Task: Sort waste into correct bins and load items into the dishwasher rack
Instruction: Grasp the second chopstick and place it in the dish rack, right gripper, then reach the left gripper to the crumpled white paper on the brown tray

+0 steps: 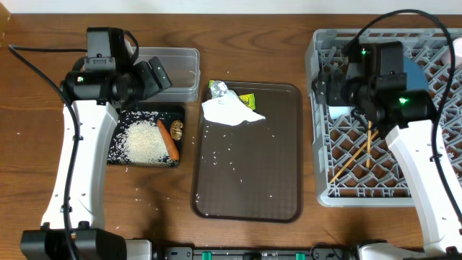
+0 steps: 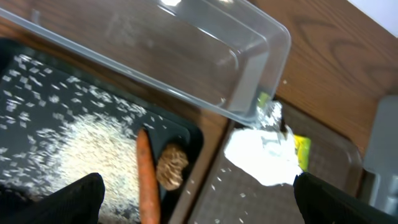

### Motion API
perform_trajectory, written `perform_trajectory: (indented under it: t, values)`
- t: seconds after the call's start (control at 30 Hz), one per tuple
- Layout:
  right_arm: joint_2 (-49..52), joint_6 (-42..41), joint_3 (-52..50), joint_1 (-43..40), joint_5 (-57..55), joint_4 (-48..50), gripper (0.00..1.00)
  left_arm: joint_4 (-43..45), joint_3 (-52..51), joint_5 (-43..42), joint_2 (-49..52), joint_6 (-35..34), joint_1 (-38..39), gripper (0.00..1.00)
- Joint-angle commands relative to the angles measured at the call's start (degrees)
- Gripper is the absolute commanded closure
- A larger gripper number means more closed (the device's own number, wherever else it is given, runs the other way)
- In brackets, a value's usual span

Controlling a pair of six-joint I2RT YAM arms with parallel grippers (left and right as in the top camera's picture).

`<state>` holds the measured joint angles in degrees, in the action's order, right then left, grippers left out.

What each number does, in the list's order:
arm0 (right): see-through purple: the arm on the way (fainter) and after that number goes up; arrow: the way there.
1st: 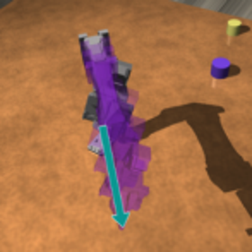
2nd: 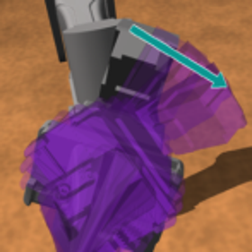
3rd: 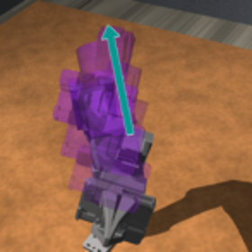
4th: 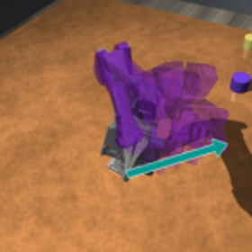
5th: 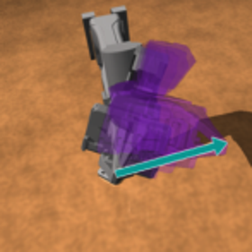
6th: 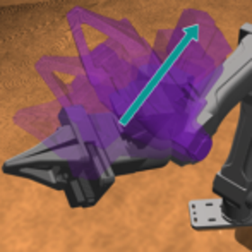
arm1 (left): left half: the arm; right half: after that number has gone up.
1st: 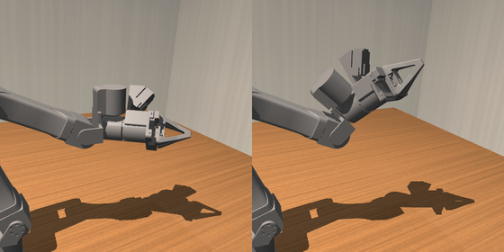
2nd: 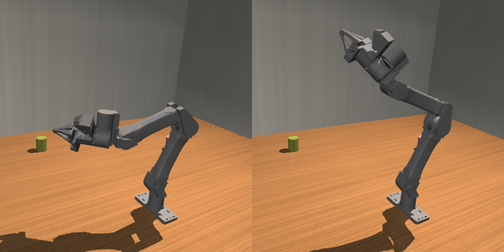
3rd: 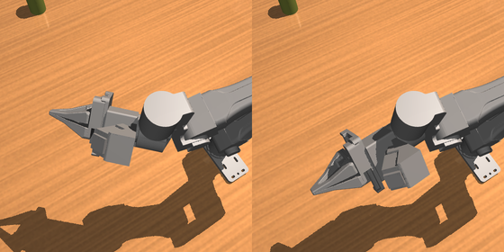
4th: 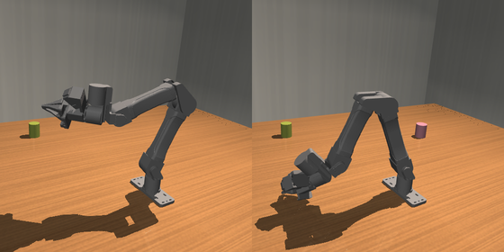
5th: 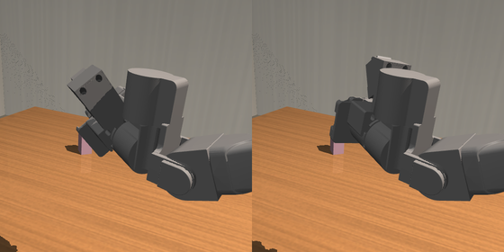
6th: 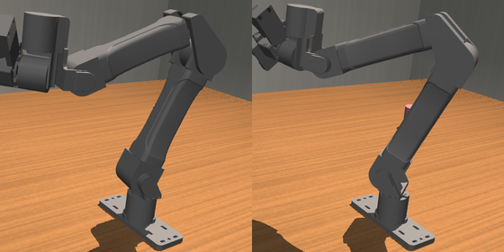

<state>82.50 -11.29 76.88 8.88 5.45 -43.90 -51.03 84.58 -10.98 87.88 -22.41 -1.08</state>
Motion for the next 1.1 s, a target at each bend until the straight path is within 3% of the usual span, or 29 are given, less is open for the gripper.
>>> perform_trajectory:
  t: [0.0, 0.07, 0.2, 0.33, 0.57, 0.7, 1.07]
  values:
    - [-0.55, -4.04, 0.81, -2.32, 0.33, 0.98, 0.07, 1.05, 0.02, -6.75, -0.20, 0.17, -0.11, 0.02]
    - [-1.25, -4.74, 0.81, -5.29, 0.37, 0.81, 0.01, 2.05, 0.02, -8.07, 0.20, 2.58, 0.63, 0.02]
    - [-2.45, -9.70, 0.81, -13.64, 0.61, -0.39, 0.01, 2.23, 0.02, -7.74, 2.40, 5.92, 4.07, 0.02]
    - [-2.40, -10.82, 0.74, -17.84, 0.59, -0.96, 0.01, 2.91, 0.02, -6.01, 4.68, 16.06, 9.99, 0.02]
    - [-2.40, -10.80, 0.72, -18.29, 0.59, -2.36, 0.01, 8.61, 0.00, -3.10, 8.96, 16.52, 19.15, 0.02]
    - [-2.40, -10.80, 0.72, -18.29, 0.59, -2.38, 0.01, 9.73, 0.00, 0.48, 14.03, 20.70, 23.76, 0.15]
    - [-2.38, -10.80, 0.72, -18.29, 0.59, -2.38, 0.01, 12.46, 0.00, 4.72, 29.38, 20.70, 29.18, 0.19]
